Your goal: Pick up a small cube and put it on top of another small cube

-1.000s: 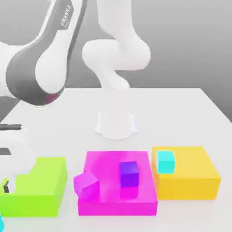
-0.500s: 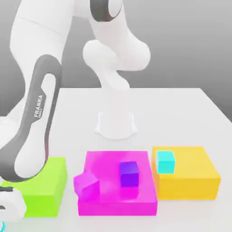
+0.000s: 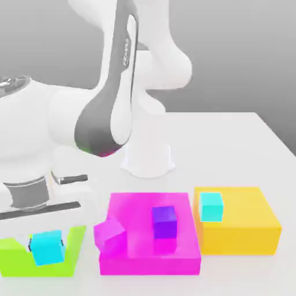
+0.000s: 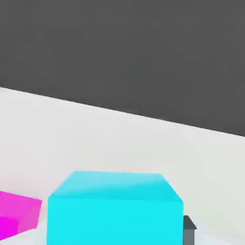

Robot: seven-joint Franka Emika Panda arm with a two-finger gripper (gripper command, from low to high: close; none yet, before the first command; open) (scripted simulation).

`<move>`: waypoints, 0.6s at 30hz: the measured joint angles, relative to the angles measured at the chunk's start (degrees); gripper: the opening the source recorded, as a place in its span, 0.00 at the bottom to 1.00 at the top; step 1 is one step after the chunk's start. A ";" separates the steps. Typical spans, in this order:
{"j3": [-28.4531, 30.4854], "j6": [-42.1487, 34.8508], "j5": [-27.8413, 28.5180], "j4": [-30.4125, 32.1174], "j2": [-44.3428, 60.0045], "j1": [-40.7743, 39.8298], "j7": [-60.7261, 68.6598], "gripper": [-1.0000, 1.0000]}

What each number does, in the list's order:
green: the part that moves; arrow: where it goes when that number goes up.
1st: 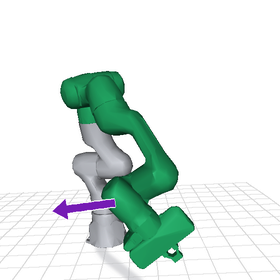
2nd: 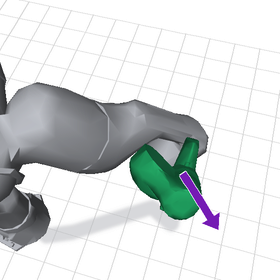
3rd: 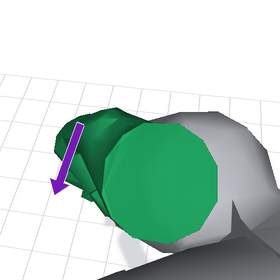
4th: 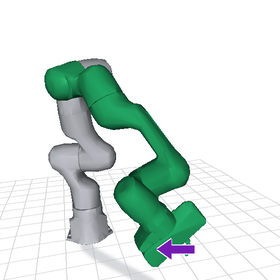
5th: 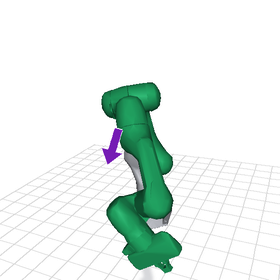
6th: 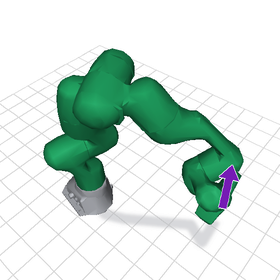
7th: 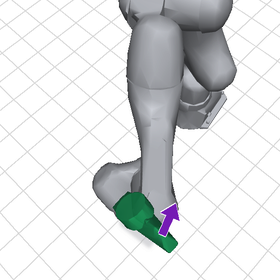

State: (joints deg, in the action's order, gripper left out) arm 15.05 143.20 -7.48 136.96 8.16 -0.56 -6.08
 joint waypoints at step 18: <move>-9.79 10.31 8.85 24.67 -16.22 11.09 -0.84 0.00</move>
State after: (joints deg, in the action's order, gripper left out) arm 5.25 153.51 1.37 161.63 -8.05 10.53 -6.92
